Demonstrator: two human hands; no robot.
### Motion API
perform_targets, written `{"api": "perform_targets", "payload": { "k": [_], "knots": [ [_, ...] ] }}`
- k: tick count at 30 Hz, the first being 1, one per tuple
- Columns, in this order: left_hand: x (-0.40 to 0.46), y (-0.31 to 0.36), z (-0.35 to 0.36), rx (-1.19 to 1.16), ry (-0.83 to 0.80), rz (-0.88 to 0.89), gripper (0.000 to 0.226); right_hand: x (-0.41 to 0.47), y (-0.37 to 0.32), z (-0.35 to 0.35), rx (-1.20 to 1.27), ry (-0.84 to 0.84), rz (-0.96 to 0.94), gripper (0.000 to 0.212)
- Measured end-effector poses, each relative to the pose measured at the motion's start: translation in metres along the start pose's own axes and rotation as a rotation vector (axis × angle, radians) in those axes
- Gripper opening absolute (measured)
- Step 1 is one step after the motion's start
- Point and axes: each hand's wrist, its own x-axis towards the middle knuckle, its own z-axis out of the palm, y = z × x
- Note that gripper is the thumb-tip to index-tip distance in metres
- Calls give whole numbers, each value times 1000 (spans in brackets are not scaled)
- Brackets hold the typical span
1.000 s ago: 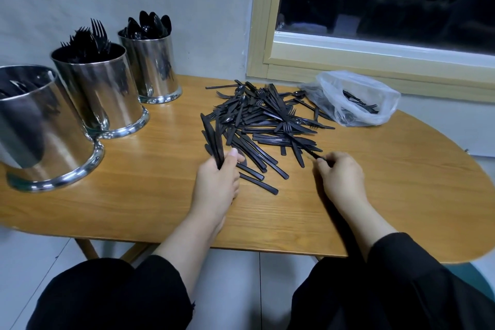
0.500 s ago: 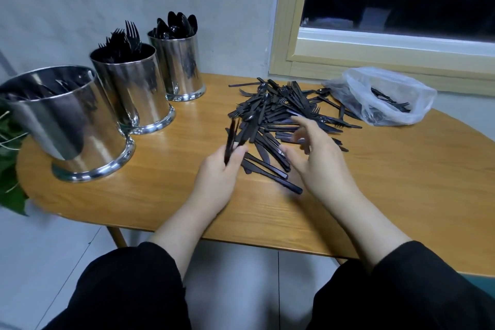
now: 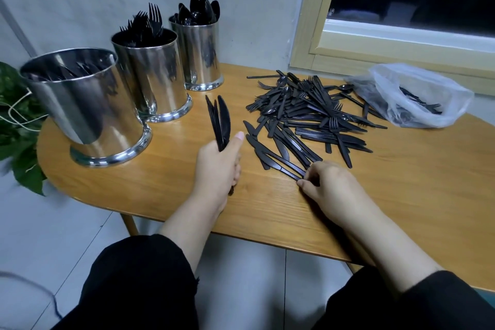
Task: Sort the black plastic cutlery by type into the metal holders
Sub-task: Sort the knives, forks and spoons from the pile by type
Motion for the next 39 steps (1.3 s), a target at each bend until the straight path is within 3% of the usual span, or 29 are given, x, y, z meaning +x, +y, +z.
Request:
{"api": "perform_targets", "payload": {
  "k": [4, 12, 16, 20, 23, 26, 34, 39],
  "knots": [
    [-2, 2, 1, -2, -19, -18, 38, -7, 1, 2, 108, 34, -11, 17],
    [-6, -2, 9, 45, -26, -4, 37, -14, -13, 18, 326, 296, -84, 23],
    [-10, -2, 26, 107, 15, -22, 37, -3, -32, 27, 246, 443, -255, 14],
    [-4, -2, 30, 49, 106, -53, 29, 11, -37, 35, 188, 422, -355, 16],
    [8, -1, 19, 15, 144, -69, 28, 13, -21, 33, 90, 430, -166, 18],
    [14, 2, 12, -16, 172, 5, 28, 16, -13, 36, -39, 330, 4, 25],
    [13, -2, 10, -114, 110, 50, 24, 17, -17, 34, 7, 285, 54, 12],
    [14, -4, 6, -139, 73, -2, 24, 14, -21, 28, 254, 321, 27, 10]
  ]
}}
